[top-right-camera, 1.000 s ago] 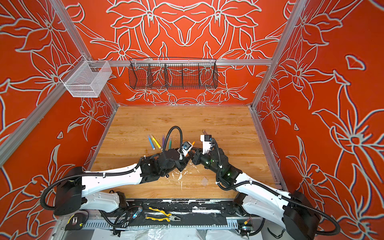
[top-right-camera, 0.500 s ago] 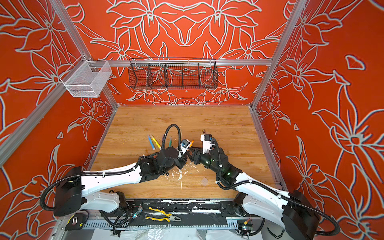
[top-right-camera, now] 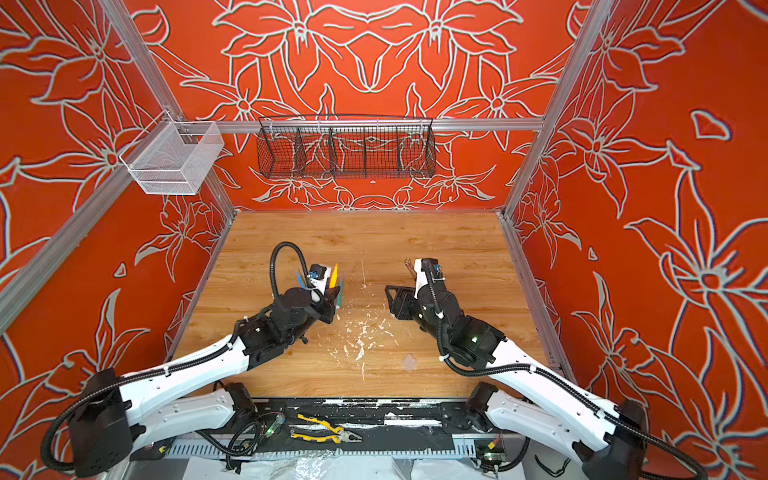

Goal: Insert the pens into the pen caps

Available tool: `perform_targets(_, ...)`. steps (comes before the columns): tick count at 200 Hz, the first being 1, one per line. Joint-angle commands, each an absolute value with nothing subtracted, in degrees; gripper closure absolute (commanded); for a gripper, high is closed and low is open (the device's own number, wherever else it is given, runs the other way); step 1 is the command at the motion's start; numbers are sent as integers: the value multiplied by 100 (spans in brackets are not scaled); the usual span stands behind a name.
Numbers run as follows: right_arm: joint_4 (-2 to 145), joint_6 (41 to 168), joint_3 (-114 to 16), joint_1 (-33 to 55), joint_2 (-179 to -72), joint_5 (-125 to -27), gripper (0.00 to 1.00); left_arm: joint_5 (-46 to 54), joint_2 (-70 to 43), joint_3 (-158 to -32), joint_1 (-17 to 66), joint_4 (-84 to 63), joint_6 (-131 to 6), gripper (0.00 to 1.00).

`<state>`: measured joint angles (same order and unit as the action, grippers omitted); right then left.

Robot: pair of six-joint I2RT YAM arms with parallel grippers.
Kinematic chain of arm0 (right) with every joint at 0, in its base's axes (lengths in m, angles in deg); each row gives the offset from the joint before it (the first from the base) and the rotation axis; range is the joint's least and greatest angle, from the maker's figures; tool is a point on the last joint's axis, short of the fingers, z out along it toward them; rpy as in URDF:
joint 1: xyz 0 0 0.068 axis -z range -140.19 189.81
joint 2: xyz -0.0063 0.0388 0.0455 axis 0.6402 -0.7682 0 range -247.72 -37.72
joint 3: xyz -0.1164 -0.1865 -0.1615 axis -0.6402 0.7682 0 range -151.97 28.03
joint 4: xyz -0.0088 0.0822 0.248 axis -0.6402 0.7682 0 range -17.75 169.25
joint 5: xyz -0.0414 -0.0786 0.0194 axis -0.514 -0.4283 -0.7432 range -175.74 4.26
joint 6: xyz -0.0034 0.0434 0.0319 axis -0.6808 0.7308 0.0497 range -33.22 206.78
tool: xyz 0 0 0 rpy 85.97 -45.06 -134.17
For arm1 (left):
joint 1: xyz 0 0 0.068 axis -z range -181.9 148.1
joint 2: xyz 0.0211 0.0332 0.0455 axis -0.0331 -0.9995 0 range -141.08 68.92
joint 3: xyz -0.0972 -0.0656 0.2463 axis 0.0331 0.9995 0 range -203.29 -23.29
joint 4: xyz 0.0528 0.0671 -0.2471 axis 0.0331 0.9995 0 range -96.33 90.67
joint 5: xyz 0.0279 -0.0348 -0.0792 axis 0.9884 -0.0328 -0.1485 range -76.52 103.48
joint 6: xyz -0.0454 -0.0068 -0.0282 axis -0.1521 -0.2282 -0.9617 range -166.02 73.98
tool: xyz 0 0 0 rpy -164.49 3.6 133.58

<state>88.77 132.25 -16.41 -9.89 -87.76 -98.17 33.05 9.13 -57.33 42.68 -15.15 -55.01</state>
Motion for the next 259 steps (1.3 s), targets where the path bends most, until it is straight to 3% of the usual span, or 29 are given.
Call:
perform_targets(1, 10832, 13666, -1857, -1470, -8803, -10547, 42, 3230, 1155, -5593, 4249, -2028, -5747, 100)
perform_targets(75, 11793, 14567, -1227, -2180, -9488, -10645, 42, 3201, 1536, -5610, 4249, -1842, -5812, 100)
perform_targets(146, 10988, 14889, -305, -2277, -9830, -10020, 43, 3205, 1507, -5640, 4250, -1851, -5786, 100)
perform_targets(231, 10750, 14913, -282, -2379, -10237, -9967, 42, 3167, 1473, -5673, 4249, -1810, -5744, 100)
perform_targets(259, 10776, 14952, -317, -2416, -10432, -10024, 48, 3103, 1482, -5704, 4249, -1767, -5744, 100)
